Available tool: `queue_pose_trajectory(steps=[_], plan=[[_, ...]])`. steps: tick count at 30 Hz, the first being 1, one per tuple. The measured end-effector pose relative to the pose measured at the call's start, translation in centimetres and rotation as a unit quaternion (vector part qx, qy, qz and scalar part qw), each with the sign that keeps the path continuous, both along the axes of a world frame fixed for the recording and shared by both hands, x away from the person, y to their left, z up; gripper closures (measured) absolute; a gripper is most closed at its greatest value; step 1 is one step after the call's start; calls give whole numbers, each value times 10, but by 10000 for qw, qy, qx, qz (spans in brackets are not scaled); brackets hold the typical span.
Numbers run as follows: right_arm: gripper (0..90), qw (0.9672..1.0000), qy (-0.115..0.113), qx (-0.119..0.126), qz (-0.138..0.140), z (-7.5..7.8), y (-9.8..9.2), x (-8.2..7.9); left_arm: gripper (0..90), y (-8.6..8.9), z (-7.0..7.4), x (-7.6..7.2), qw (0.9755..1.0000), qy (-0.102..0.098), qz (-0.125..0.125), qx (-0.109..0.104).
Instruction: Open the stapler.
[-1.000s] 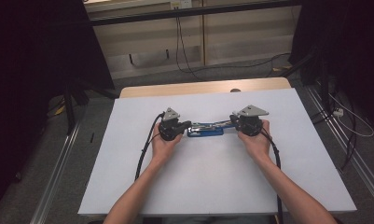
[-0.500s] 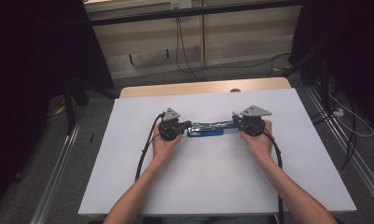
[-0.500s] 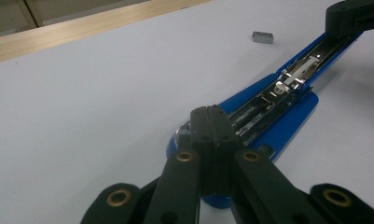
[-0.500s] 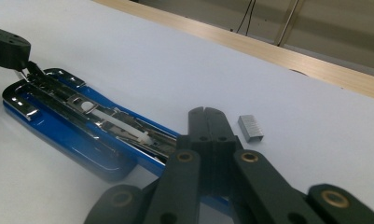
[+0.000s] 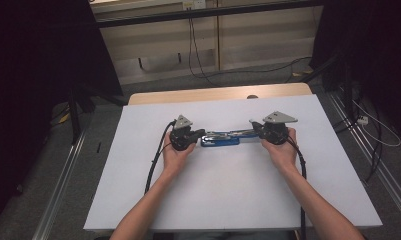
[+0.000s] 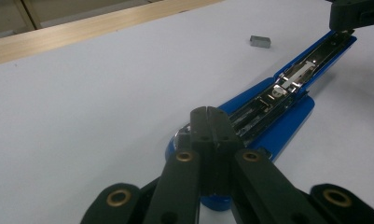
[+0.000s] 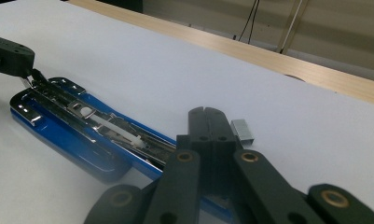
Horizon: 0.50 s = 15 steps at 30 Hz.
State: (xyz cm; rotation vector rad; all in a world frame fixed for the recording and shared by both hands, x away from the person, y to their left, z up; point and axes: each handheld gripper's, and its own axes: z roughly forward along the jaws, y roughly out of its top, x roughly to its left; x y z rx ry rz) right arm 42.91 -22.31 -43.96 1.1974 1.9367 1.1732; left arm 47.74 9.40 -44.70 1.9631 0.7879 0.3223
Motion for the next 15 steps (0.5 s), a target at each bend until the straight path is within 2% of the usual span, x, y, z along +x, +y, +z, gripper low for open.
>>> queue_pose_trajectory(steps=[7,9,15], plan=[[900,9999,-1,56,103,1,-2,-2,900,0,1,0,10000,-26,-10,-22],[900,9998,7,108,146,1,-3,-2,900,0,2,0,10000,-25,-11,-76],[900,9995,52,270,166,-2,-7,-2,881,0,5,-1,10000,-79,-36,-42]])
